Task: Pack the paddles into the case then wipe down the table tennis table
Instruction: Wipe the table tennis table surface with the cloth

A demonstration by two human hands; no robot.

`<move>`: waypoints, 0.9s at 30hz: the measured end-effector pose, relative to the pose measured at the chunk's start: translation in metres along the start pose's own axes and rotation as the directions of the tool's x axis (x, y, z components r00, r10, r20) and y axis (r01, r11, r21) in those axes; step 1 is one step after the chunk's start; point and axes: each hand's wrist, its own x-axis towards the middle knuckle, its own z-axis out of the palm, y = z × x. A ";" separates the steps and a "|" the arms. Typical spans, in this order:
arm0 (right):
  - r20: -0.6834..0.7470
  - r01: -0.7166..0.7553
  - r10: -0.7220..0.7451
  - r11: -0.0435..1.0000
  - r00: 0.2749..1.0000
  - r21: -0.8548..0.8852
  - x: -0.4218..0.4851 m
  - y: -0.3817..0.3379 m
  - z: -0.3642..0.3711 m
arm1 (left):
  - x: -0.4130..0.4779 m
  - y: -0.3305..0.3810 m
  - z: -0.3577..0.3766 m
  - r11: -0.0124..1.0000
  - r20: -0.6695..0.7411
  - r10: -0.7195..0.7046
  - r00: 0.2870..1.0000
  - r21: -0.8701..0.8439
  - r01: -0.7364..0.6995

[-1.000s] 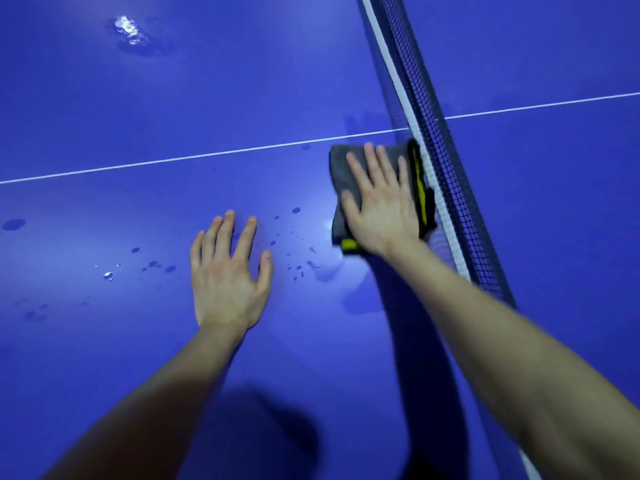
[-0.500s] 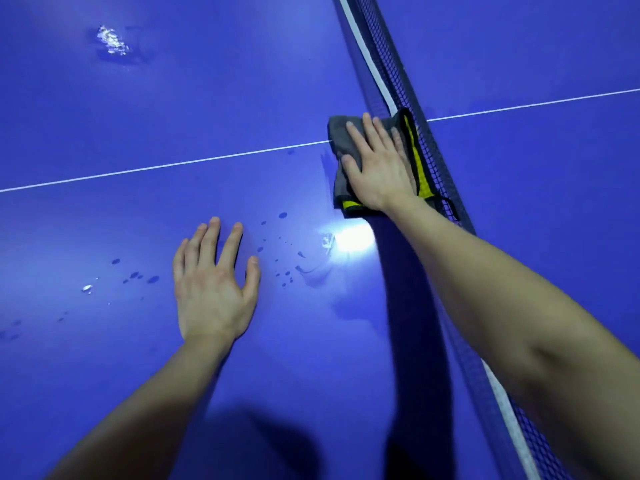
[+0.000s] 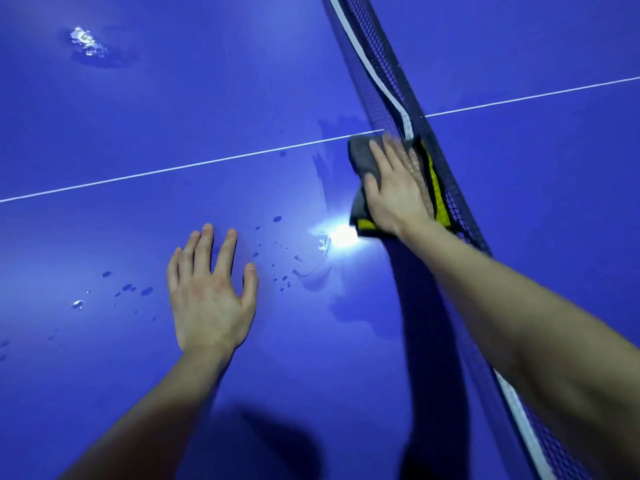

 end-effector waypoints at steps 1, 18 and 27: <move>-0.010 -0.048 0.048 0.999 0.999 -0.007 0.033 -0.006 0.002 | 0.000 0.000 0.000 1.000 -0.005 -0.003 1.000 -0.005 0.003; 0.180 0.234 -0.204 0.958 0.962 -0.164 -0.247 0.019 -0.024 | -0.002 -0.001 -0.001 1.000 0.022 0.001 1.000 -0.009 0.000; -0.006 -0.051 0.051 0.983 0.999 -0.178 0.044 -0.025 0.008 | -0.001 -0.001 0.000 1.000 -0.027 -0.005 1.000 -0.031 0.004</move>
